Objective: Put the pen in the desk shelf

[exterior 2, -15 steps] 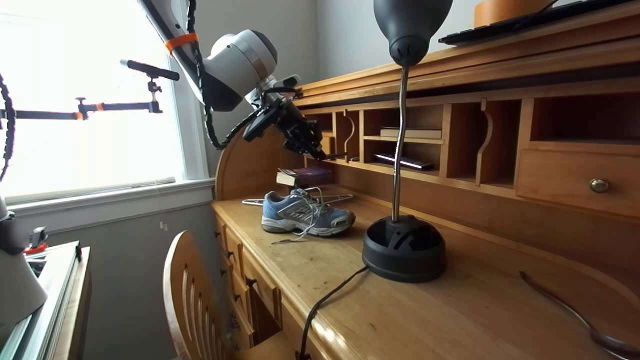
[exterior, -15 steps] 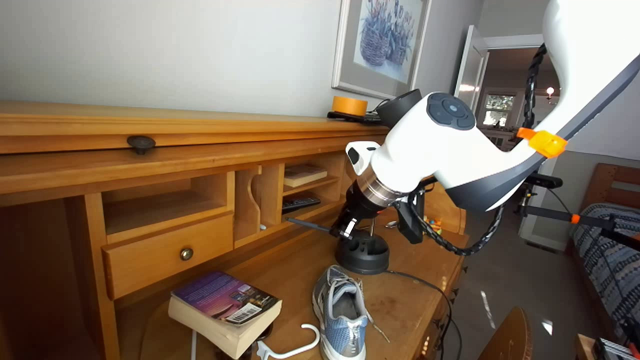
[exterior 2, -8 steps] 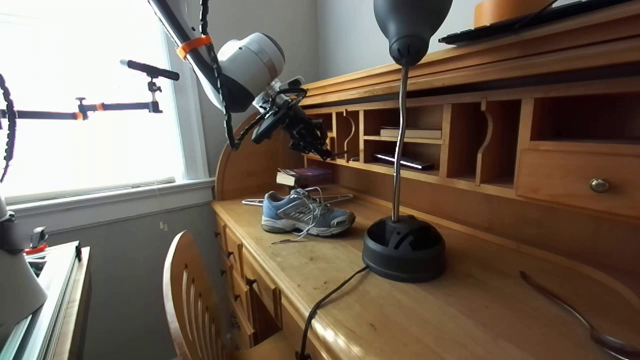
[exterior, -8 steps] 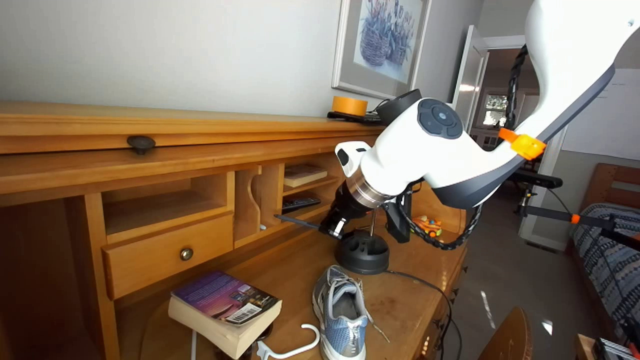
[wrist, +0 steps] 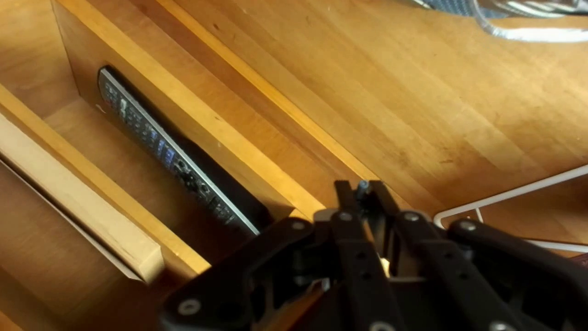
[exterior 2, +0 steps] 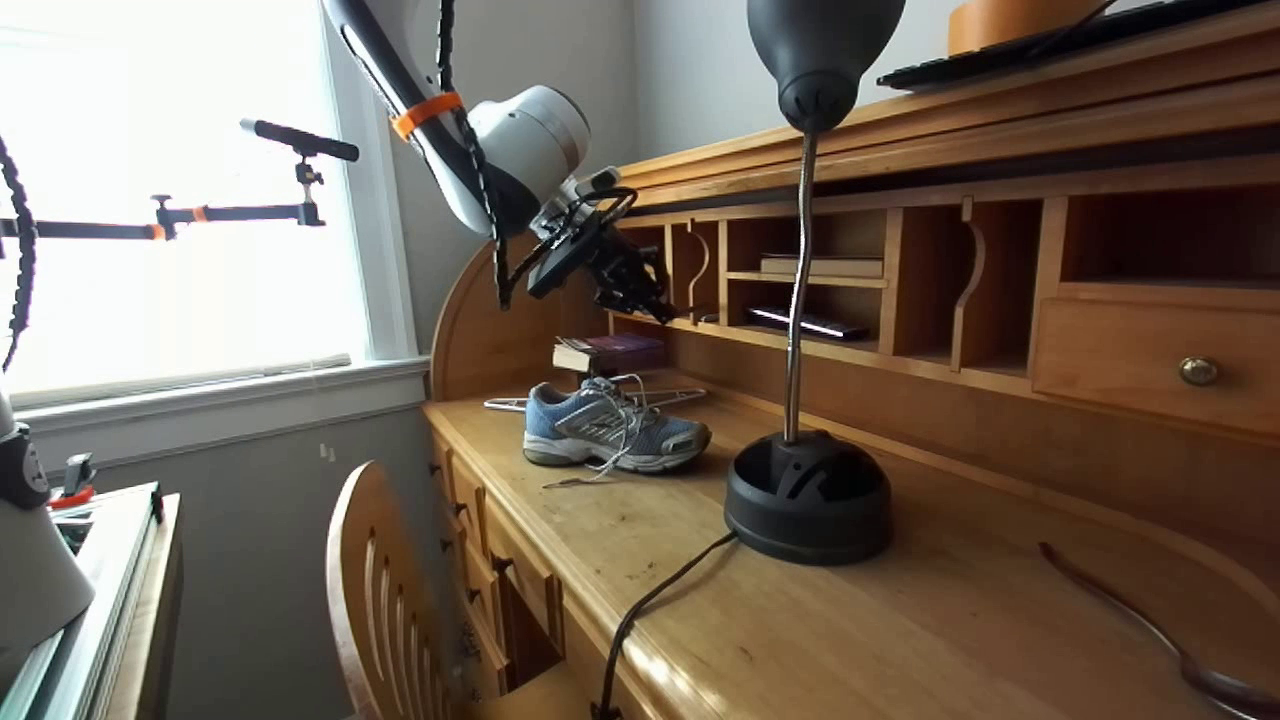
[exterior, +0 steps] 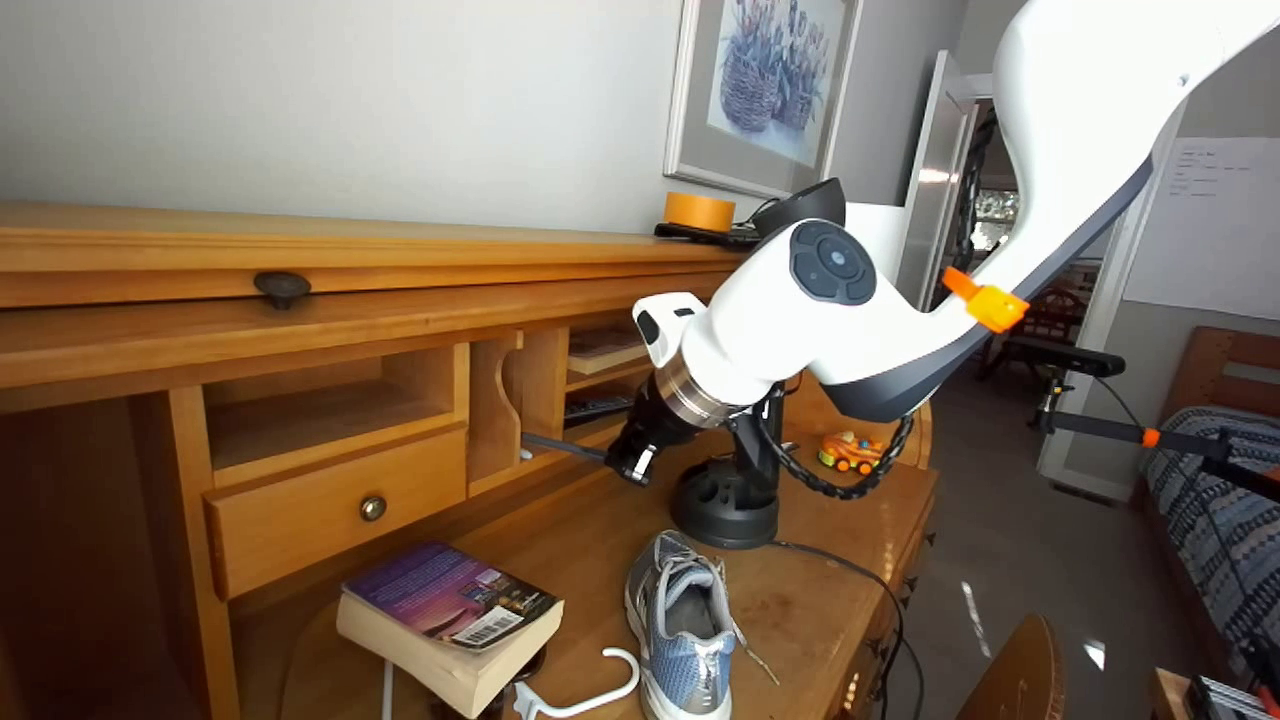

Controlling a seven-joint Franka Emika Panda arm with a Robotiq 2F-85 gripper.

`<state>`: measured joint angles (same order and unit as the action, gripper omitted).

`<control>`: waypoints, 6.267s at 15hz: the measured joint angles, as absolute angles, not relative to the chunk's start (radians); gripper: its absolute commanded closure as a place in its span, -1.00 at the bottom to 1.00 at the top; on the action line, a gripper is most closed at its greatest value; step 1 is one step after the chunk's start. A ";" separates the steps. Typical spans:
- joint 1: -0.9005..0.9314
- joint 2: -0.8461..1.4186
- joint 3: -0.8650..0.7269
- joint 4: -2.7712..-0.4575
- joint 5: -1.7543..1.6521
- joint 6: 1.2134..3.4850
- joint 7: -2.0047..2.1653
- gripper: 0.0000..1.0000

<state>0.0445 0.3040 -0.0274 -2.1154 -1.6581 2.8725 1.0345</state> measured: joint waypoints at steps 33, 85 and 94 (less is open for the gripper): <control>0.076 0.524 0.003 -1.814 -1.615 2.757 1.235 0.92; -0.703 0.123 0.851 -2.474 -0.044 2.882 0.267 0.71; -0.607 -0.108 0.703 -2.437 0.248 2.500 0.014 -0.38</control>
<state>-0.6068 -0.1078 0.7028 -2.4365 0.2482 2.5004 0.0135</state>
